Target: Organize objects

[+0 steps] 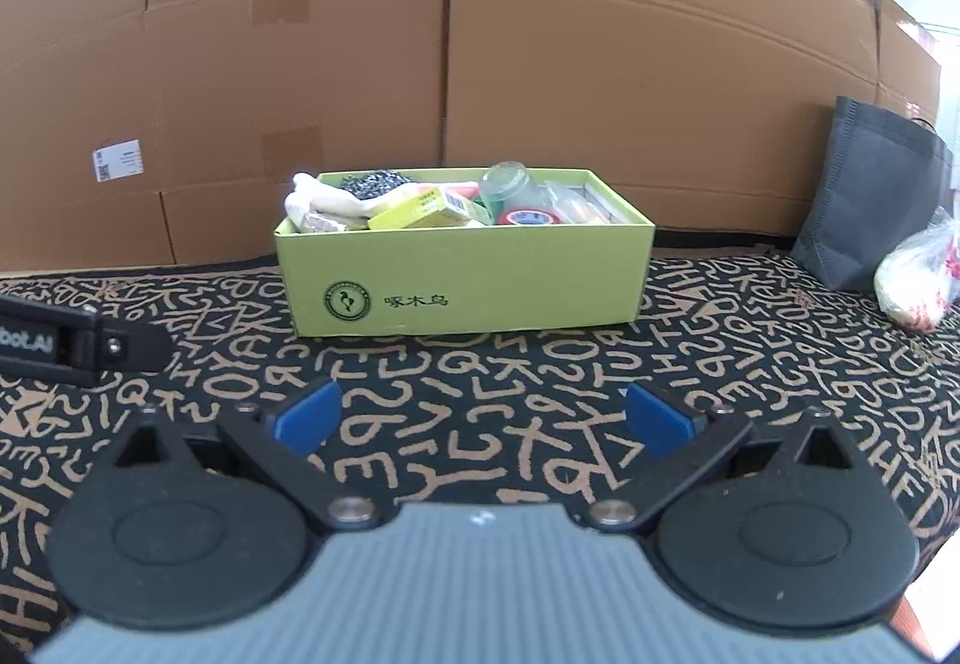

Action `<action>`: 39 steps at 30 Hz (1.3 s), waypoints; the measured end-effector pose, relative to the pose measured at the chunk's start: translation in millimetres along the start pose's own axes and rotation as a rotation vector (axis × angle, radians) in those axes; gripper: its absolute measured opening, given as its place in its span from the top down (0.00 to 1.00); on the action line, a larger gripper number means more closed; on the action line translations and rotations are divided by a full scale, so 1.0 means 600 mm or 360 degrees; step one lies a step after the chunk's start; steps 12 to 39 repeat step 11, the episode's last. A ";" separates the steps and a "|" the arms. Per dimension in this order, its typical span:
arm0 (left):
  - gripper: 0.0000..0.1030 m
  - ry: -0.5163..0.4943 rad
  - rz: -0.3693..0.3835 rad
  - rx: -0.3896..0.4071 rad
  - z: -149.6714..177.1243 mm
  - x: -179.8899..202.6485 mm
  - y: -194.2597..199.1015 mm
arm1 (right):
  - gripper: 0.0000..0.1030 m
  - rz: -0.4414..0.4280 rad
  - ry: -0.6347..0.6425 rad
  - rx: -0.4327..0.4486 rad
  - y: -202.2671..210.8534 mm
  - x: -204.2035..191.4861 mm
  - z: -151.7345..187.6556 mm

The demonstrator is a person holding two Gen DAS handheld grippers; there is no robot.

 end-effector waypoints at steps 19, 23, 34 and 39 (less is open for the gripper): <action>0.00 -0.0011 0.0012 0.0002 0.006 -0.004 0.002 | 0.00 -0.0002 -0.0029 -0.0012 -0.003 -0.007 0.002; 0.00 -0.0011 0.0012 0.0002 0.006 -0.004 0.002 | 0.00 -0.0002 -0.0029 -0.0012 -0.003 -0.007 0.002; 0.00 -0.0011 0.0012 0.0002 0.006 -0.004 0.002 | 0.00 -0.0002 -0.0029 -0.0012 -0.003 -0.007 0.002; 0.00 -0.0011 0.0012 0.0002 0.006 -0.004 0.002 | 0.00 -0.0002 -0.0029 -0.0012 -0.003 -0.007 0.002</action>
Point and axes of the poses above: each gripper's, at about its wrist camera, not at the fingertips, and y roughly against the way its jaws point, x to its right, z to its underside, the point moved 7 cm from there along -y, roughly the way its jaws point, and after that the axes turned 11 degrees about x, right-handed, at the moved point
